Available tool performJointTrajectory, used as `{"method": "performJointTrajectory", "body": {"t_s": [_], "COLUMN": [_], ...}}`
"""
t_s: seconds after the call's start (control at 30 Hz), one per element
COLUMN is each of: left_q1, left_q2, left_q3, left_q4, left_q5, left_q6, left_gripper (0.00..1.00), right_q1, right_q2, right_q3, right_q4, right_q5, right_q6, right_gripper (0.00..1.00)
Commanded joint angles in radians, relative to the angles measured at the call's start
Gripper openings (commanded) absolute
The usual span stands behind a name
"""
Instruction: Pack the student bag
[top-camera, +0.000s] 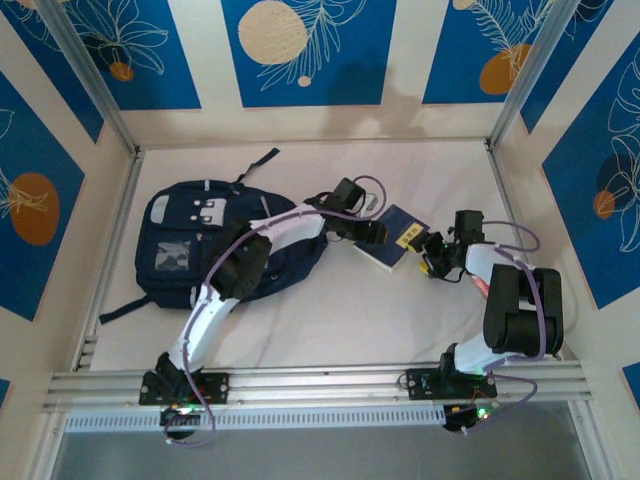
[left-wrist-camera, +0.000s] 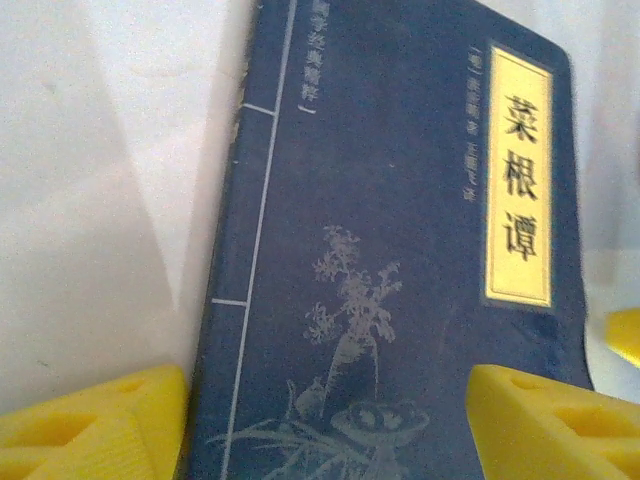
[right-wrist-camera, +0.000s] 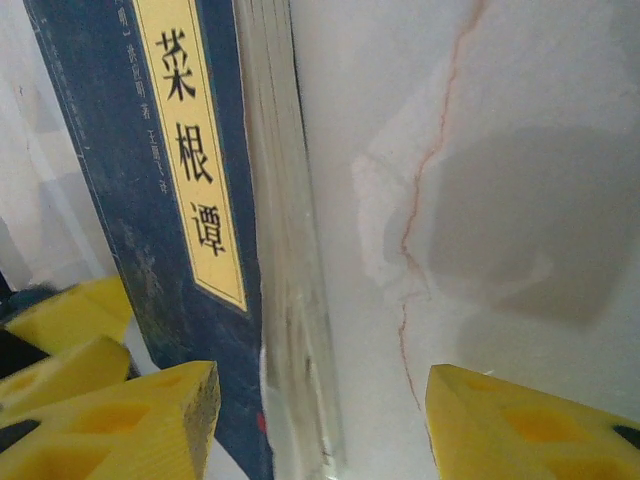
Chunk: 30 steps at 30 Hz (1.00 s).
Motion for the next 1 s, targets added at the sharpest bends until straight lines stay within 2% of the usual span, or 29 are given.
{"method": "performJointTrajectory", "body": {"t_s": [0.0, 0.1, 0.17, 0.3, 0.53, 0.7, 0.83, 0.97], "left_q1": [-0.024, -0.030, -0.033, -0.032, -0.035, -0.036, -0.041, -0.042], "left_q2": [-0.058, -0.112, -0.128, -0.095, -0.014, -0.018, -0.025, -0.087], "left_q3": [-0.122, -0.217, -0.233, -0.161, -0.093, -0.094, -0.105, -0.169], "left_q4": [0.075, 0.170, 0.168, 0.063, 0.052, 0.056, 0.035, 0.029], "left_q5": [0.167, 0.217, 0.200, 0.129, 0.148, 0.147, 0.145, 0.134], "left_q6": [-0.111, -0.166, -0.167, -0.109, -0.130, -0.133, -0.123, -0.113], "left_gripper": [0.70, 0.67, 0.67, 0.67, 0.65, 0.64, 0.63, 0.62], "right_q1": [-0.004, -0.010, -0.018, -0.034, -0.030, 0.027, 0.062, 0.082], "right_q2": [0.026, 0.052, 0.069, 0.126, 0.166, 0.175, 0.147, 0.056], "right_q3": [0.032, 0.052, 0.061, 0.103, 0.101, 0.135, 0.144, 0.105], "right_q4": [-0.003, -0.018, -0.012, -0.028, -0.008, -0.055, -0.067, -0.065], "right_q5": [-0.032, -0.024, -0.035, -0.085, -0.109, -0.095, -0.133, -0.151], "right_q6": [-0.020, -0.030, -0.035, -0.050, -0.081, -0.119, -0.120, -0.100], "right_gripper": [0.58, 0.58, 0.59, 0.59, 0.58, 0.59, 0.58, 0.57]}}
